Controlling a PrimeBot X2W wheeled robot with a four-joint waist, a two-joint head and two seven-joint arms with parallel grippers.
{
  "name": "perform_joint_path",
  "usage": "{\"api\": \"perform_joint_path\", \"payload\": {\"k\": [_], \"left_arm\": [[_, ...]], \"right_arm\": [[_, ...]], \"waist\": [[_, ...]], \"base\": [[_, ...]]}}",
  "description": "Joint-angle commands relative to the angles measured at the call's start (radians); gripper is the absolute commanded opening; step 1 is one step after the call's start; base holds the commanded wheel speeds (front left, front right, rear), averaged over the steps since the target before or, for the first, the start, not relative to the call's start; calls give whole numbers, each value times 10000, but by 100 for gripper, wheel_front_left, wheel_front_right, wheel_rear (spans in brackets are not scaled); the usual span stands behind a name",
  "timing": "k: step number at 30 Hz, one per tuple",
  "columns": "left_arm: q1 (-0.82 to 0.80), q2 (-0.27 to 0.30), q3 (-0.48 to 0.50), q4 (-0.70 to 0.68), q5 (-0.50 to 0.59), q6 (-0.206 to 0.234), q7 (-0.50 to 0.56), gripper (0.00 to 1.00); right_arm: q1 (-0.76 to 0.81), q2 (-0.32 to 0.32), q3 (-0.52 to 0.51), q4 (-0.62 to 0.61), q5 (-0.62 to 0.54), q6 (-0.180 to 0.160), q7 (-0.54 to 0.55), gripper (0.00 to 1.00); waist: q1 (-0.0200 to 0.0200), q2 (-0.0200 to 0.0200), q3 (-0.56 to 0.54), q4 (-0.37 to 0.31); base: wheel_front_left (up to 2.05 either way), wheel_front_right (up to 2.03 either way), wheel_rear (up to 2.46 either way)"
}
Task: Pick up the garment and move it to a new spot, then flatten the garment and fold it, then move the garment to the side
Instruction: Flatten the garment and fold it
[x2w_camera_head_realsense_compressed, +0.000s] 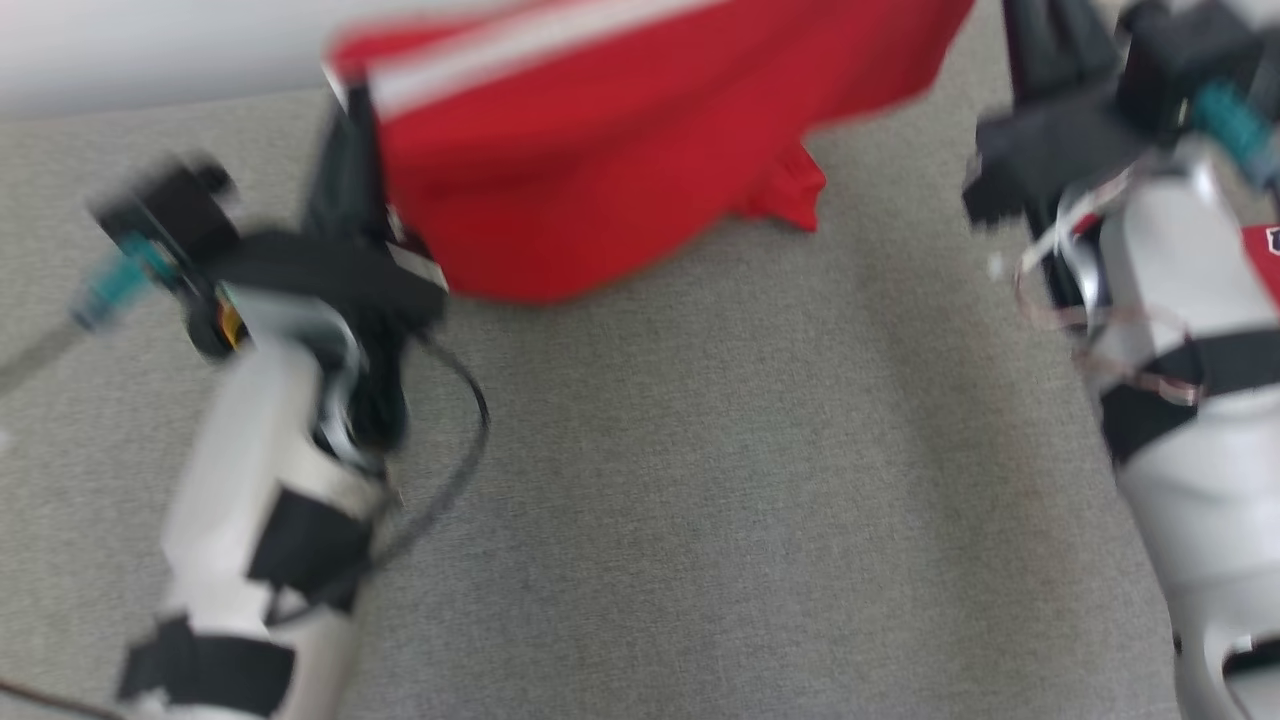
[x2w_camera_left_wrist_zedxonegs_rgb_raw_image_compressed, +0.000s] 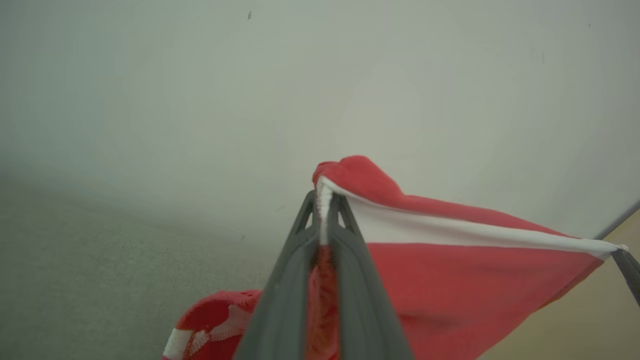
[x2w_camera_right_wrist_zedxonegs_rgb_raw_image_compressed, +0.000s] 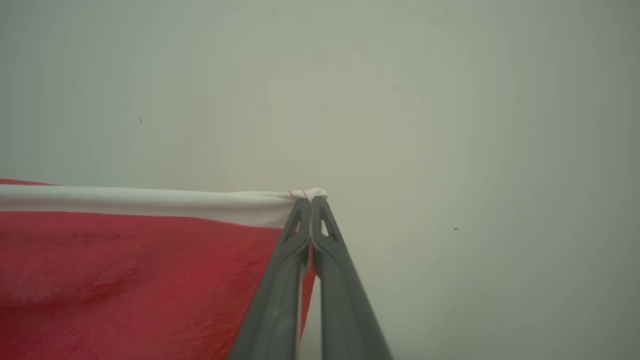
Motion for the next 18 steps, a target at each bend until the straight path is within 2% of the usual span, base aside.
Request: {"api": "perform_joint_path", "payload": {"k": [1,7,12,18], "left_arm": [[272,-36,-64,27,27,-34,-41,0],[2008,-9,-664,-237,1,-109,-88,0],[3479,283,-1085,-935,210,4,197,0],[5010,584,-1433,-2105,249,410,923,0]], "right_arm": [[318,-71,81,-38,175,-28,-36,0],[2165,-1075,413,-1294,1354,-28,621,0],[4276,-1598,-735,-3348,1932,-32,1723,0],[7444,-1653,-1736,-6343,2740,-34,3766,0]], "waist": [[0,-2,-290,220],[0,-2,-931,457],[0,-2,-1289,617],[0,-2,-1467,769]], "base": [[0,0,0],[0,0,0],[0,0,0],[0,0,0]]}}
